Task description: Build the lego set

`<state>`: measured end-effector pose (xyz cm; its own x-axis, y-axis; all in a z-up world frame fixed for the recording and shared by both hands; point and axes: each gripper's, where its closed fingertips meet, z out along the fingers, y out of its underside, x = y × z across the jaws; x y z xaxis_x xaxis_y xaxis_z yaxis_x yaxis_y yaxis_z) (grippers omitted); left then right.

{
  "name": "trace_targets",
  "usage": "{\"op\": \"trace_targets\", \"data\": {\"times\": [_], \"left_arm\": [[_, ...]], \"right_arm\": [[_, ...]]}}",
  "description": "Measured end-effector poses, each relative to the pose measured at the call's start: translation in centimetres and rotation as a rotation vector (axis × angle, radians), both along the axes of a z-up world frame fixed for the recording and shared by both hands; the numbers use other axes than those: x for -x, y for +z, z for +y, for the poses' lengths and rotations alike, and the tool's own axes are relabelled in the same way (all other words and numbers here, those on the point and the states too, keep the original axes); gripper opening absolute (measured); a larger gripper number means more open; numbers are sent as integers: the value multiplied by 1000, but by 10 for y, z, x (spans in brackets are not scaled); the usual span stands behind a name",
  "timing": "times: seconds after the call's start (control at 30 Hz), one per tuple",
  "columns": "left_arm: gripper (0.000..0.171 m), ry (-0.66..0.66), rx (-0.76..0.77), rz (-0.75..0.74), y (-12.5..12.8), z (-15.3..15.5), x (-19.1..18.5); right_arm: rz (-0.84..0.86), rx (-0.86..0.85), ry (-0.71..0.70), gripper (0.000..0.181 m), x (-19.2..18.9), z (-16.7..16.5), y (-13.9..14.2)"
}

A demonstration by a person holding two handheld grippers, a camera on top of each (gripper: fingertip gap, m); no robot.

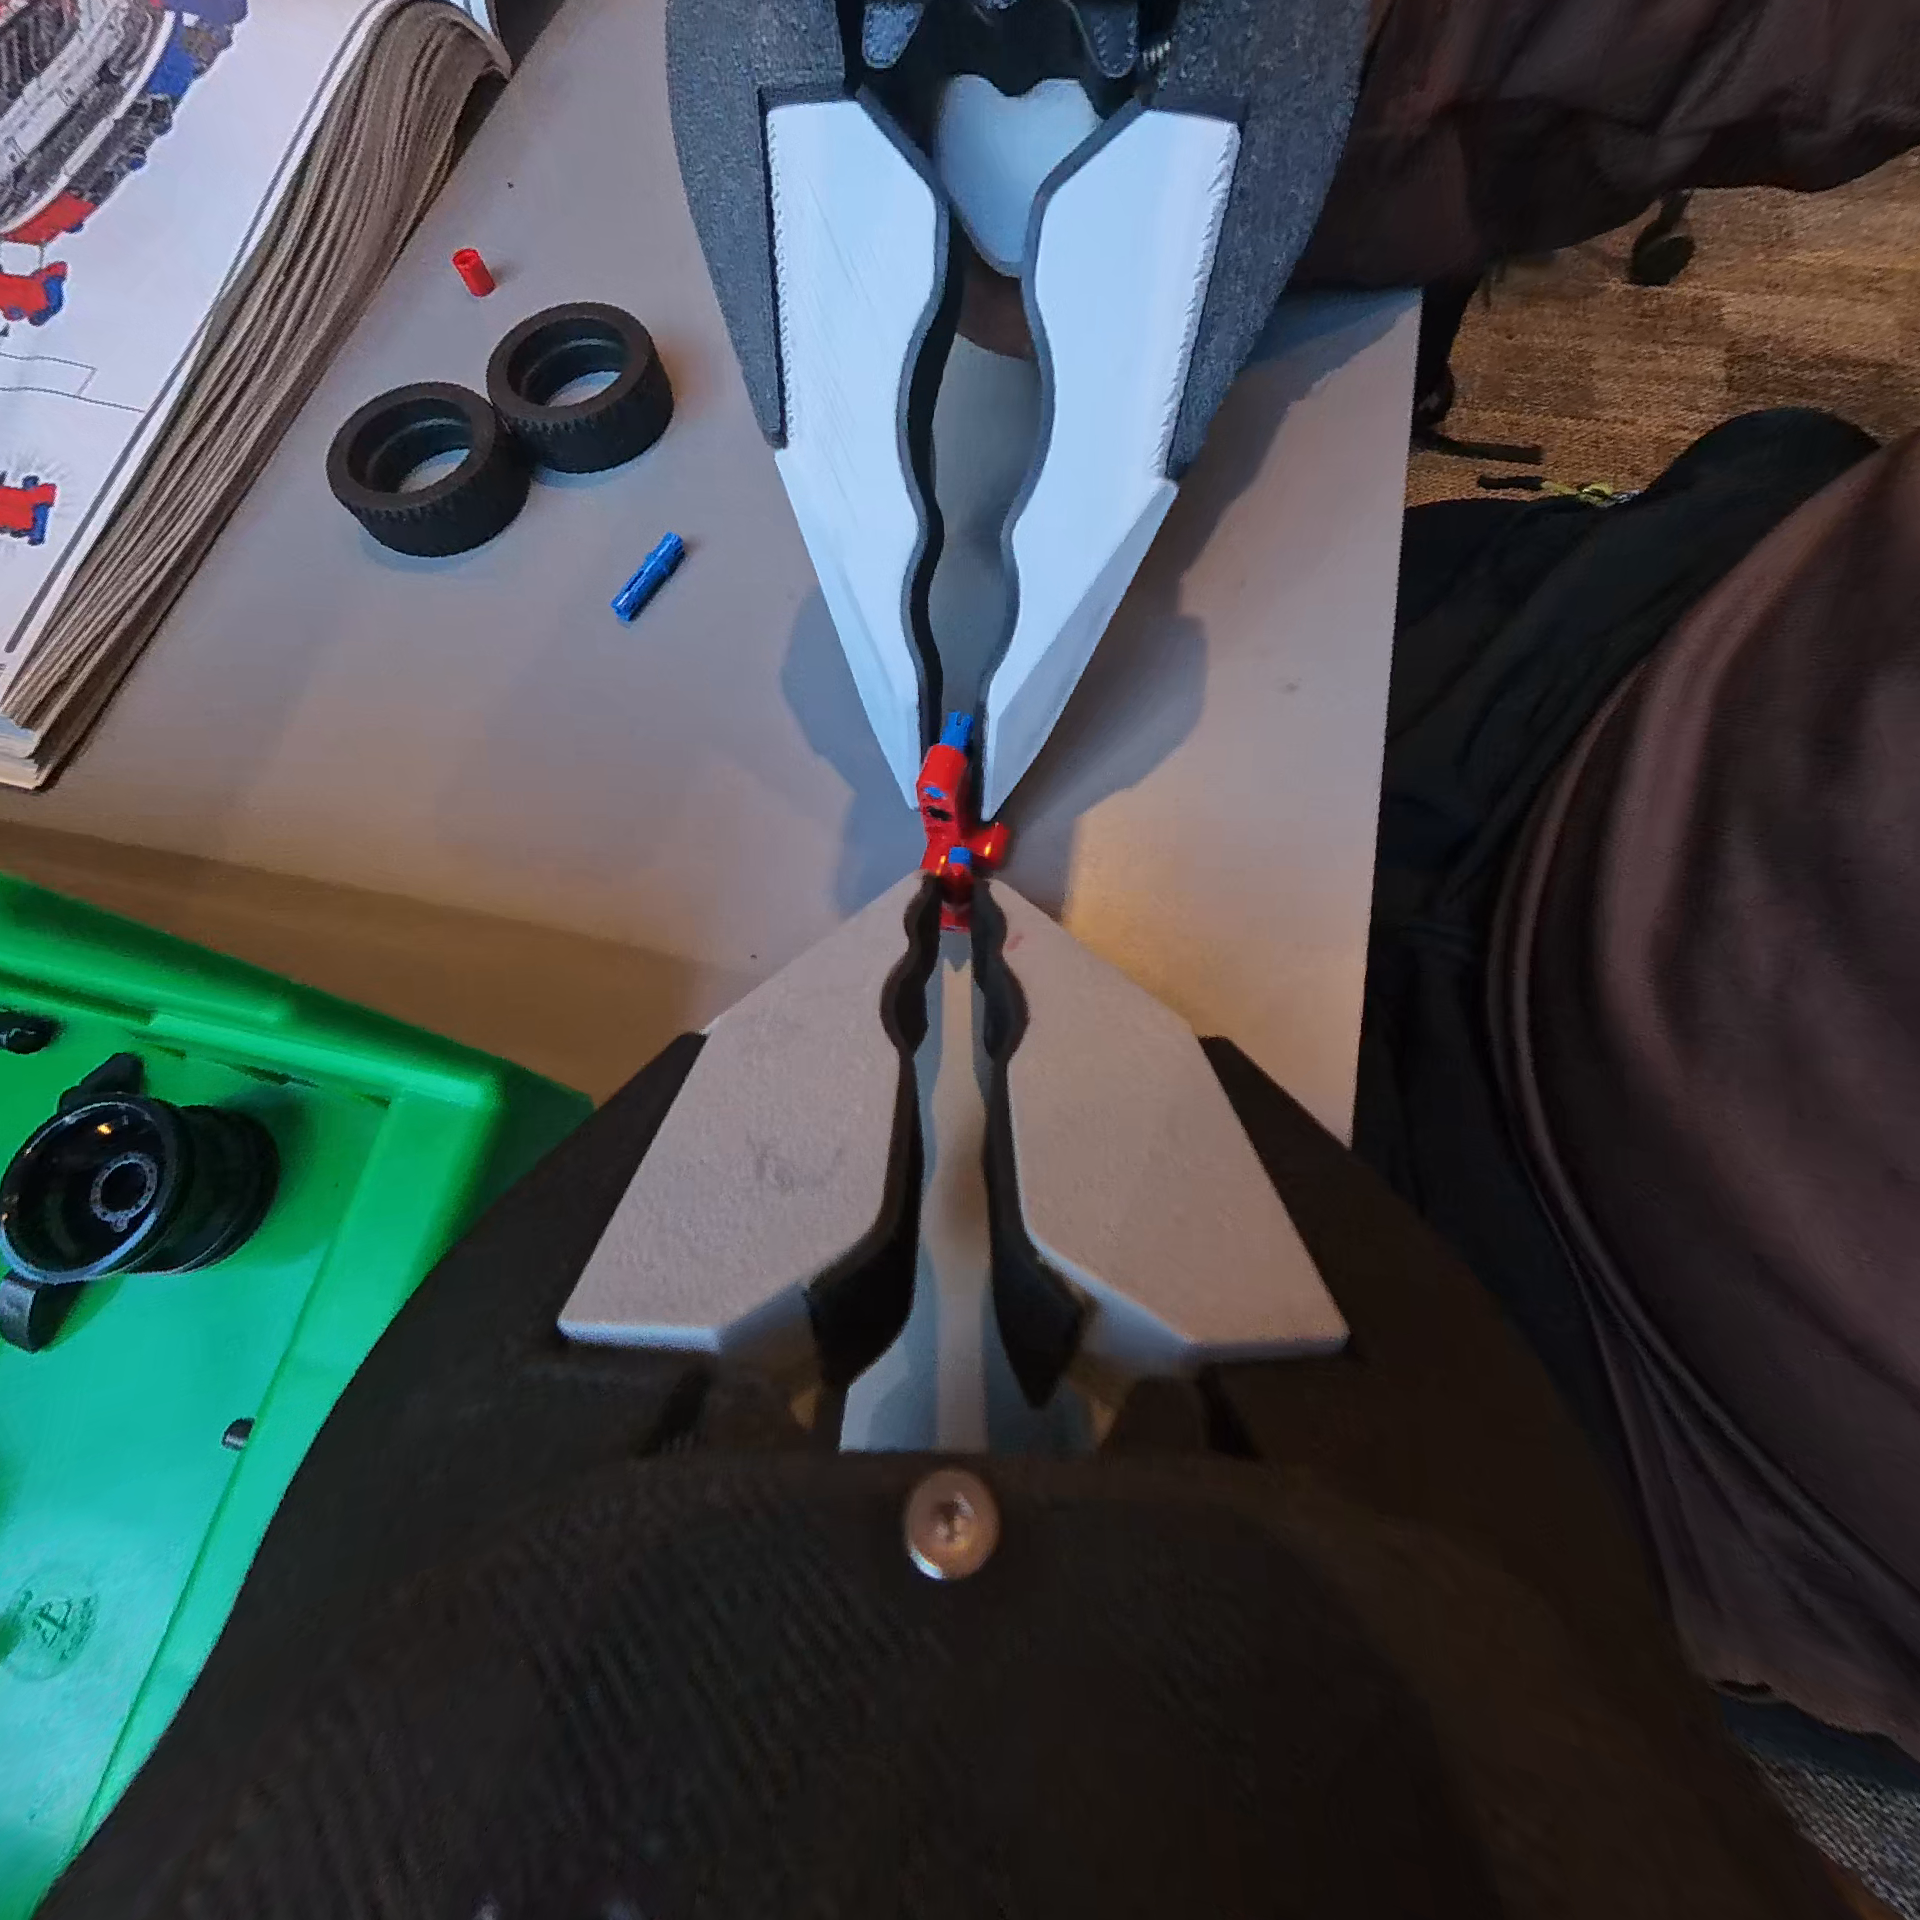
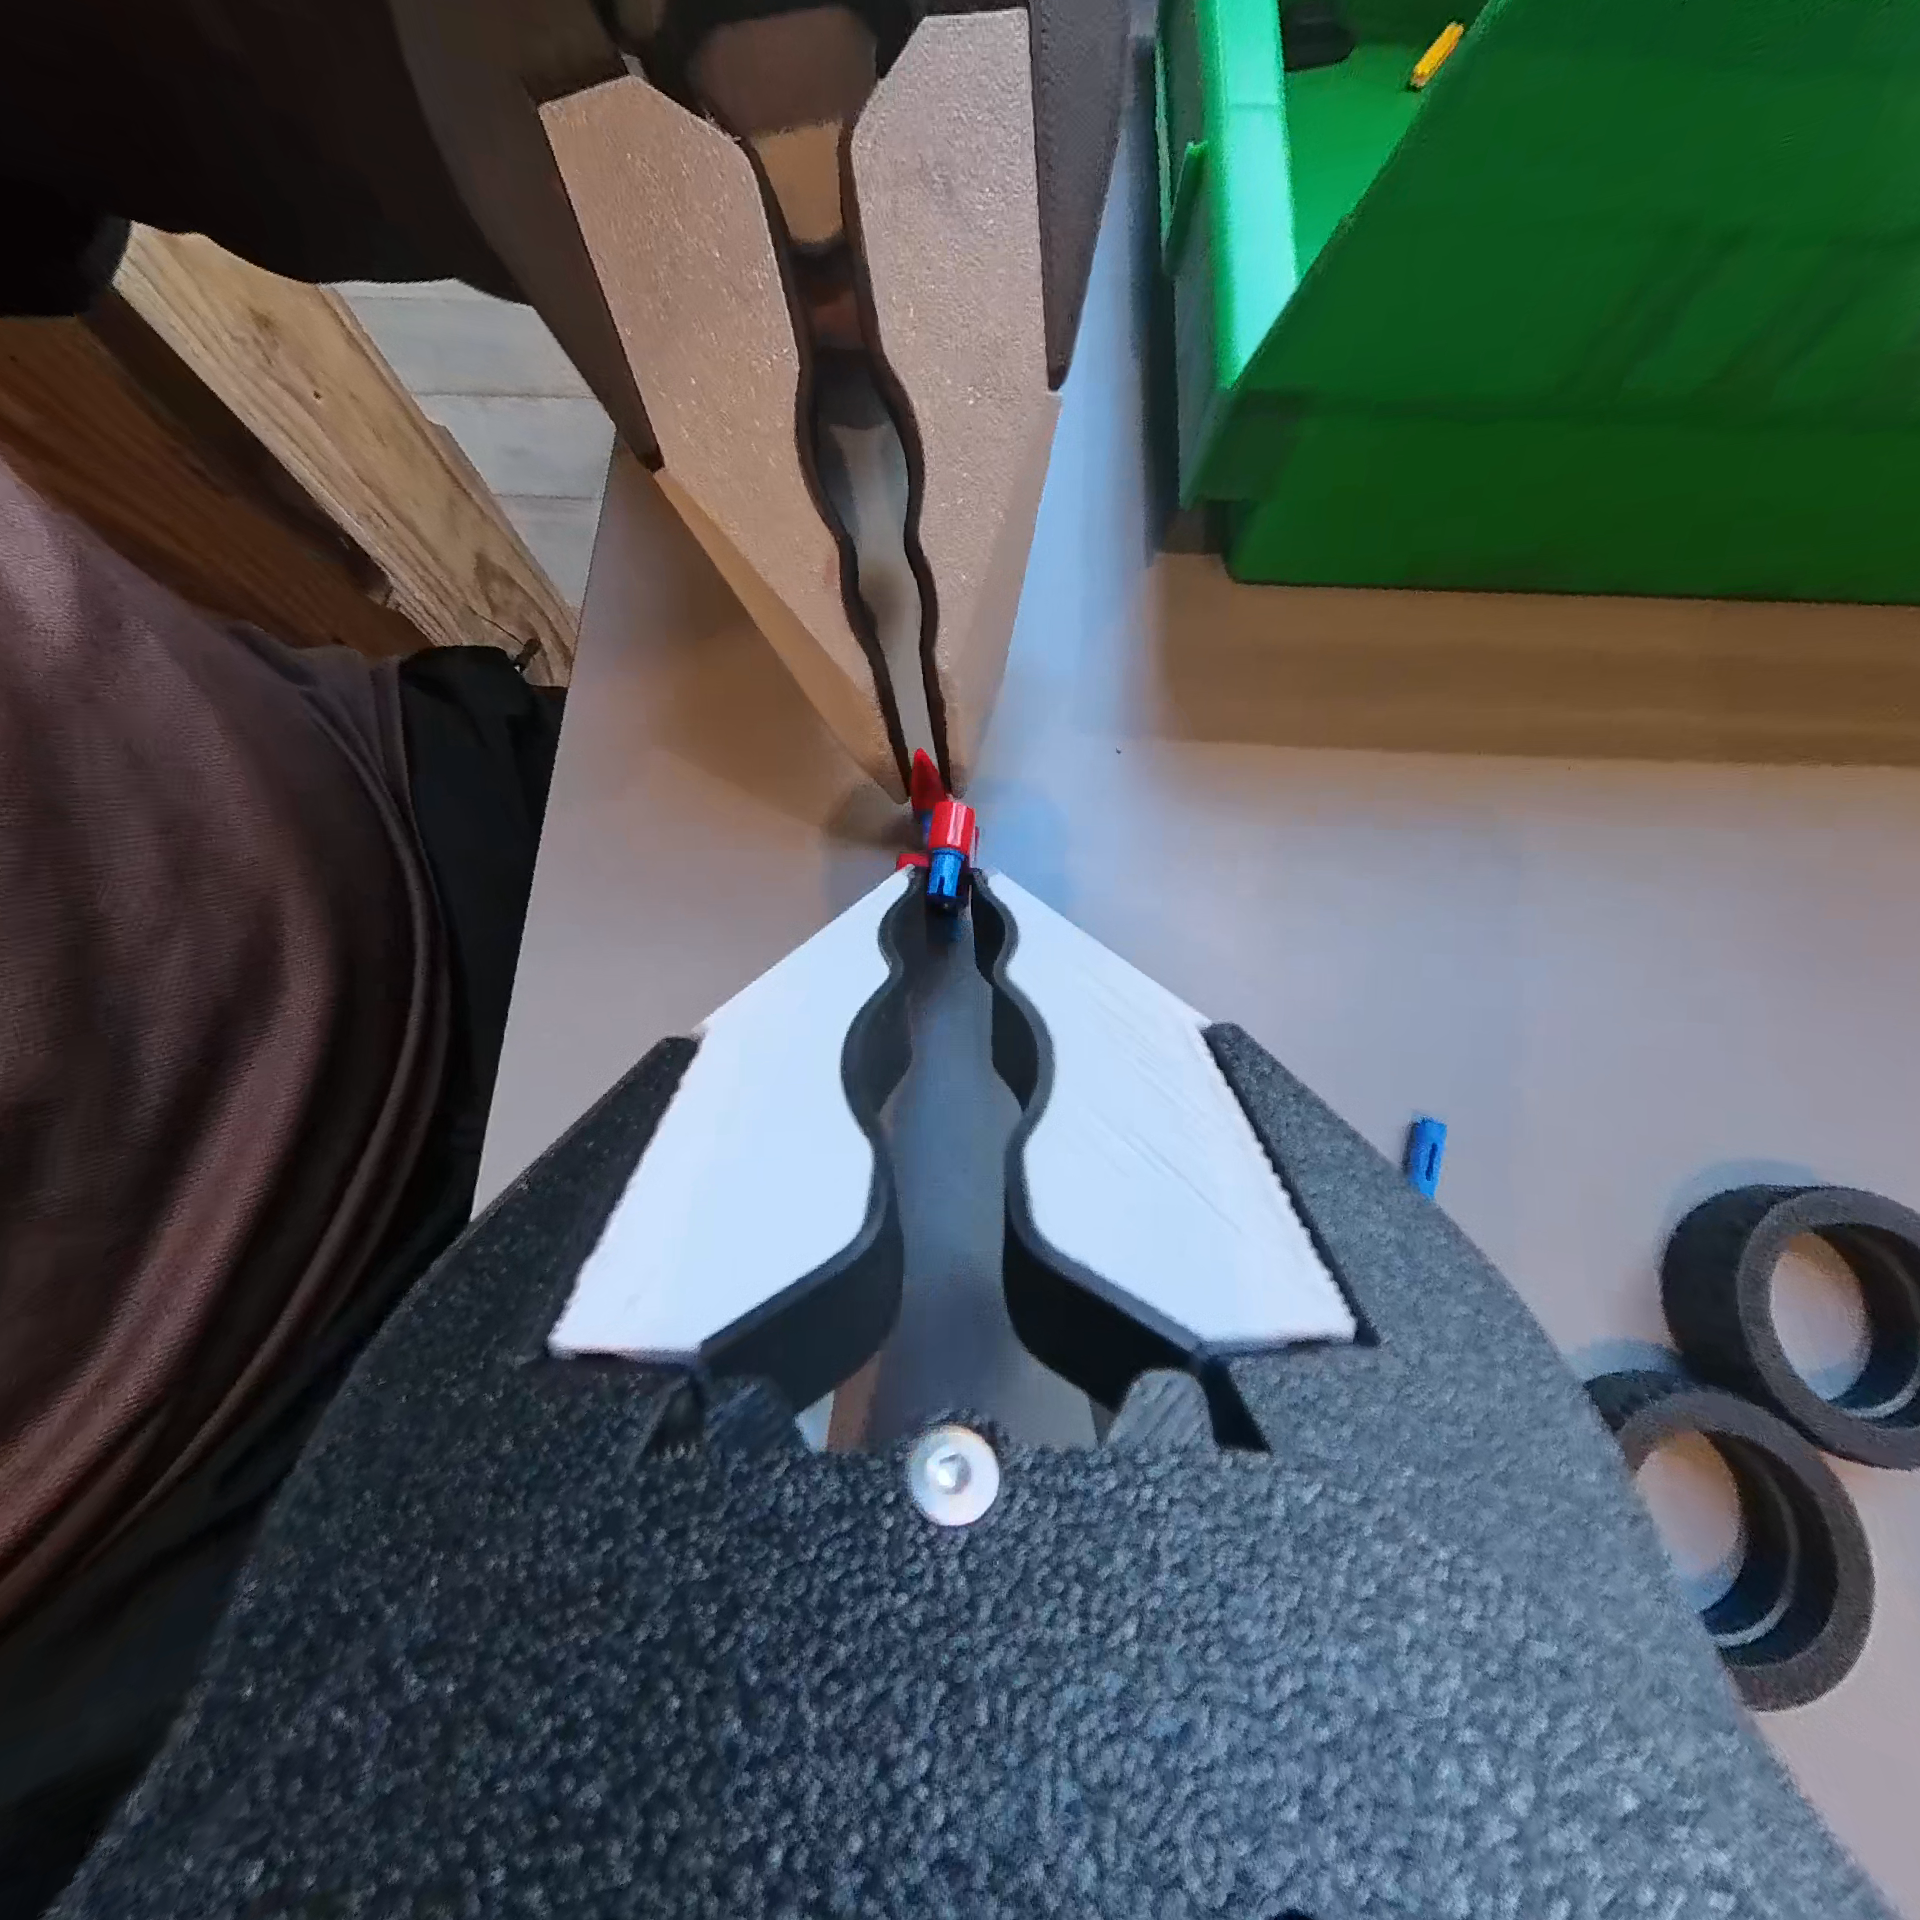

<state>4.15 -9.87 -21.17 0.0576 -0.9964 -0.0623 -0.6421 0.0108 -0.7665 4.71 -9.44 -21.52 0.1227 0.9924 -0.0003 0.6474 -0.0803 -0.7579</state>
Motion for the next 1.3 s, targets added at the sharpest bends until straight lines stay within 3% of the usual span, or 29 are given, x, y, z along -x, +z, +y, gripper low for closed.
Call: {"op": "trace_targets", "data": {"times": [1.03, 1.3], "left_arm": [[3, -9, 80, -29, 3, 1, -1], [5, -32, 65, 24, -4, -2, -2]], "right_arm": [[4, -7, 68, 6, 2, -4, 0], [5, -14, 66, 6, 2, -3, 0]]}}
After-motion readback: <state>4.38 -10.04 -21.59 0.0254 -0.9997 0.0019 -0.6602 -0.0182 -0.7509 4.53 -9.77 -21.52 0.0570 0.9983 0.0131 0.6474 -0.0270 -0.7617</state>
